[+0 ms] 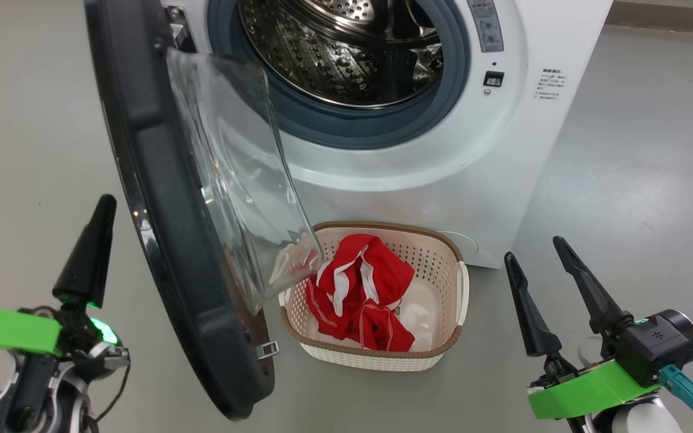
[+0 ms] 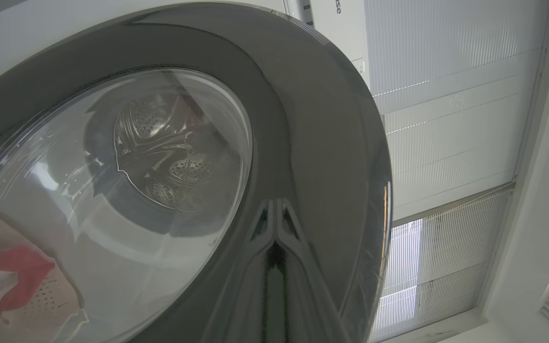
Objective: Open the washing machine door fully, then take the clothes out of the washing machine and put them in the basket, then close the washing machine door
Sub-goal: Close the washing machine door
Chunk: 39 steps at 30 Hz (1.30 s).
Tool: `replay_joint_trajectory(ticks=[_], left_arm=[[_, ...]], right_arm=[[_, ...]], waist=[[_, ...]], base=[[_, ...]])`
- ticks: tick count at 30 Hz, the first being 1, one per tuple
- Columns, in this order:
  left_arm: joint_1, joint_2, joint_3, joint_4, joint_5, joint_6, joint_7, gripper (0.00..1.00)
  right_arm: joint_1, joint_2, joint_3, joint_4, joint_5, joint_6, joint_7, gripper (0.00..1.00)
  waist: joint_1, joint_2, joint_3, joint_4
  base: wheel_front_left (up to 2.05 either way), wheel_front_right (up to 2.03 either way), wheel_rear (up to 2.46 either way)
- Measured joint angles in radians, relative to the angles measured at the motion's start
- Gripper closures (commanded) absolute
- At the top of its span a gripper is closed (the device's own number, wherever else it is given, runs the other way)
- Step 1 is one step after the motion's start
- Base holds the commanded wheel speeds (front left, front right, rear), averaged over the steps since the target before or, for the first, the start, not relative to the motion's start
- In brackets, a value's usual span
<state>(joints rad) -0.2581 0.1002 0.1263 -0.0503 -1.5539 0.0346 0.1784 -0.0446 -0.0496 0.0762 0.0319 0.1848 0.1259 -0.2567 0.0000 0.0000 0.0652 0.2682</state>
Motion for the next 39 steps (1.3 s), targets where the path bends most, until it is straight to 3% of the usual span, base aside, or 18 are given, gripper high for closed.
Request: replay_joint_trajectory(ticks=[6,16,23,39], left_arm=[[-0.028,0.018,0.008,-0.029,-0.088,0.085,0.095,1.0],[-0.035,0.037,0.007,-0.089,-0.14,0.152,0.16,1.0],[-0.041,0.038,-0.008,-0.104,-0.146,0.177,0.178,1.0],[-0.105,0.012,-0.083,-0.068,-0.135,0.177,0.19,1.0]], right_arm=[[-0.001,0.0,0.002,0.0,0.0,0.0,0.0,0.0],[-0.018,0.0,0.004,0.0,0.0,0.0,0.0,0.0],[-0.027,0.0,0.007,0.001,0.0,0.0,0.0,0.0],[-0.042,-0.001,0.023,0.011,0.0,0.0,0.0,0.0]], waist=[[0.0,0.0,0.013,-0.008],[0.0,0.0,0.036,-0.022],[0.0,0.0,0.049,-0.039],[0.0,0.0,0.057,-0.123]], base=[[0.0,0.0,0.0],[0.0,0.0,0.0],[0.0,0.0,0.0],[0.0,0.0,0.0]])
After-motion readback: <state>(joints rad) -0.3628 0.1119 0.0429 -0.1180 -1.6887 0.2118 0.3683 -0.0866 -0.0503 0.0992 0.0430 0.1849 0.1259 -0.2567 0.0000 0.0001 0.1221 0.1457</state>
